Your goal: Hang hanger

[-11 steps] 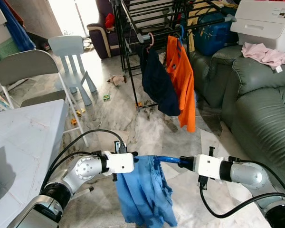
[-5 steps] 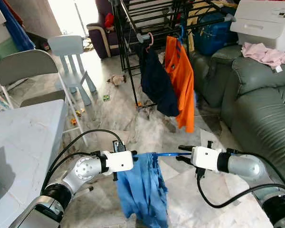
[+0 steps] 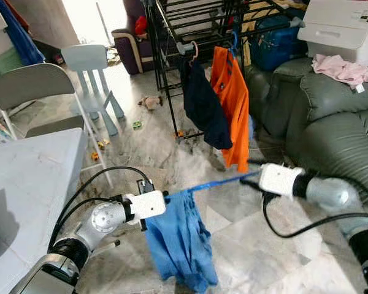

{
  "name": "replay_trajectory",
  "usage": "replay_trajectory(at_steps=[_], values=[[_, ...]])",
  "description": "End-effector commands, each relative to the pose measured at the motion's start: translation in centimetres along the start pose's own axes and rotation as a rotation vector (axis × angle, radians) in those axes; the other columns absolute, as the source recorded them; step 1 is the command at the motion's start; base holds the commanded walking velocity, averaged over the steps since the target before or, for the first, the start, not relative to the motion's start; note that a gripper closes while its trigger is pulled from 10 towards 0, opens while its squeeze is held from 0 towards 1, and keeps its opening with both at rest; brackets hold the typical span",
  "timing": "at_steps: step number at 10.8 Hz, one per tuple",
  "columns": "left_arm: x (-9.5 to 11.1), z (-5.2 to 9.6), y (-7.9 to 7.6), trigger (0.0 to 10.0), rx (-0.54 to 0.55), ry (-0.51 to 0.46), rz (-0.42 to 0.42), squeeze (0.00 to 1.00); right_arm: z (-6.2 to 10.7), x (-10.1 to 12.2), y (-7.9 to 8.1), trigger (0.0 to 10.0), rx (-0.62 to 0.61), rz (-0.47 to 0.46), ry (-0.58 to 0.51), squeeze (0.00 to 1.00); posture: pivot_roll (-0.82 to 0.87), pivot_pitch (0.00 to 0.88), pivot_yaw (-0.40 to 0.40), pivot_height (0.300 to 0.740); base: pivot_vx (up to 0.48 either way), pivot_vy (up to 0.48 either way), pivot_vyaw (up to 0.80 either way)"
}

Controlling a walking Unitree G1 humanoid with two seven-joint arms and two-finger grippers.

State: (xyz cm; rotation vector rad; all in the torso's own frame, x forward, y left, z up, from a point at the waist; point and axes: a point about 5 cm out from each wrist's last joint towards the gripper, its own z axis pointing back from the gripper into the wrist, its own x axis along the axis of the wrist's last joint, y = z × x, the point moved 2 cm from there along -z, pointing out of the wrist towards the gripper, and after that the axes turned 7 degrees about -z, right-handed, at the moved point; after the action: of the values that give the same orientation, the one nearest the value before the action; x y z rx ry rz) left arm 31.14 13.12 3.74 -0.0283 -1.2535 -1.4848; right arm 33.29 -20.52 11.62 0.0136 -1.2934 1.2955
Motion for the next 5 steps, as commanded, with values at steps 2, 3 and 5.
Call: replay_trajectory(at_steps=[2, 3, 5], values=[[-1.0, 0.7, 0.7, 0.0, 0.033, 0.051, 0.018, 0.00, 0.4, 0.6, -2.5, 10.0, -0.149, 0.054, -0.019, 1.00, -0.13, 0.000, 0.137, 0.740, 0.000, 0.000, 0.00], [-1.2, 0.6, 0.7, 0.0, 0.041, 0.065, 0.027, 0.00, 0.4, 0.8, -3.2, 10.0, -0.199, 0.059, -0.030, 1.00, -0.13, 0.000, 0.137, 0.740, 0.000, 0.000, 0.00], [-2.2, 0.7, 1.7, 0.0, 0.176, 0.113, 0.252, 0.00, 0.8, 1.7, -5.0, 10.0, -0.421, 0.059, -0.097, 1.00, -0.12, 0.000, 0.136, 0.740, 0.000, 0.000, 0.00]])
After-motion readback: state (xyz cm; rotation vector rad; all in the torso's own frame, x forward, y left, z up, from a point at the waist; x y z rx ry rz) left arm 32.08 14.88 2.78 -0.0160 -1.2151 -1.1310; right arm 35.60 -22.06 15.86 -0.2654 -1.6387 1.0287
